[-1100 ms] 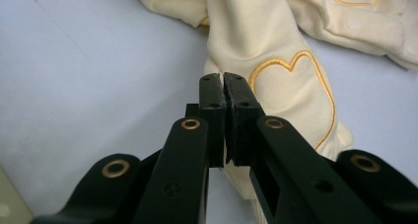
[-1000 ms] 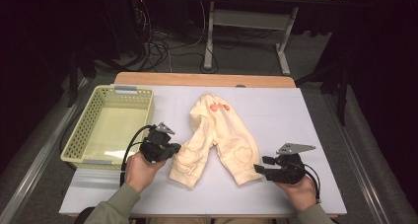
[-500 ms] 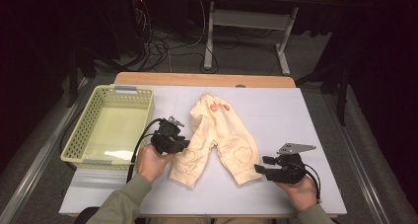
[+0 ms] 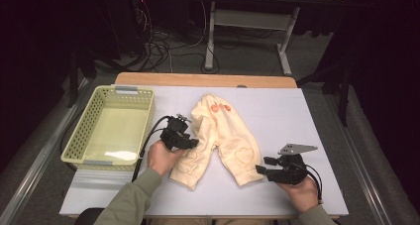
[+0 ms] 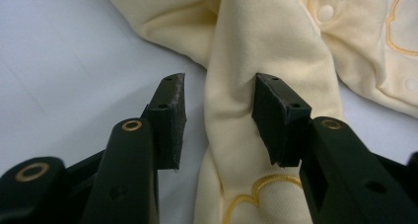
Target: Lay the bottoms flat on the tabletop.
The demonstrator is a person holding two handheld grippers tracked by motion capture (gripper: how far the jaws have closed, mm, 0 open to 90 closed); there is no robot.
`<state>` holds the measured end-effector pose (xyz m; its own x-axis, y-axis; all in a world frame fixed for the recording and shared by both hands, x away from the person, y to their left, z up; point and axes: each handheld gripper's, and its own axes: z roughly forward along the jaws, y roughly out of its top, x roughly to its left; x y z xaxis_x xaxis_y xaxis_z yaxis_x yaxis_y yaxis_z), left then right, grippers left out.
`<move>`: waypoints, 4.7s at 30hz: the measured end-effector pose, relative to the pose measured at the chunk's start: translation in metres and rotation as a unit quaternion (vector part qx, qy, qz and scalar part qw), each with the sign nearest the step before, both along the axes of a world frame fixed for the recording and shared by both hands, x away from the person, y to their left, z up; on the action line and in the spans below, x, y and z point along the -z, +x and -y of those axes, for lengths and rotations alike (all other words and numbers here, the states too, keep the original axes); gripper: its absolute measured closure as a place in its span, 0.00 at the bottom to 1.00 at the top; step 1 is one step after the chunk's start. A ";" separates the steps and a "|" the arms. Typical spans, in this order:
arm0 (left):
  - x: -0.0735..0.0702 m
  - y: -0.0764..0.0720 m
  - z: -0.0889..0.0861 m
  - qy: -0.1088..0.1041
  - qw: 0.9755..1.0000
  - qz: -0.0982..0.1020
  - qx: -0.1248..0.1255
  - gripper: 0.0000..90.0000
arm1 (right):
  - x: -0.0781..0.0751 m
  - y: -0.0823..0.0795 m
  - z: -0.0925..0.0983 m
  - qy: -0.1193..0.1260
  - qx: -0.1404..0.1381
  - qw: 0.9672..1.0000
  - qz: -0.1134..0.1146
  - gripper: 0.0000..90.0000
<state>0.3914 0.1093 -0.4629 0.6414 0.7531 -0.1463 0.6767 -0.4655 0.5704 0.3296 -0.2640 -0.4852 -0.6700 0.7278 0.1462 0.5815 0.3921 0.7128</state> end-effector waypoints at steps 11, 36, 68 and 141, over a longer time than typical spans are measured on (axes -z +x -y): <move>0.015 0.024 0.010 -0.025 0.999 -0.038 -0.019 0.78 | 0.000 0.001 0.000 -0.001 0.001 1.000 -0.001 0.54; 0.012 0.016 0.023 0.012 0.999 -0.034 0.015 0.87 | -0.001 0.000 0.001 0.001 0.001 1.000 0.001 0.54; -0.003 -0.039 -0.021 -0.030 0.999 0.038 -0.009 0.50 | 0.002 0.017 -0.038 -0.067 -0.021 0.997 -0.020 0.80; 0.011 -0.059 -0.035 -0.054 0.998 0.045 -0.003 0.50 | 0.002 0.169 -0.076 -0.111 0.103 0.985 -0.088 0.98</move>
<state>0.3320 0.1440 -0.4738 0.6506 0.7404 -0.1691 0.6240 -0.3942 0.6747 0.4989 -0.1879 -0.4872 -0.4834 0.8727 0.0687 0.7714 0.3876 0.5047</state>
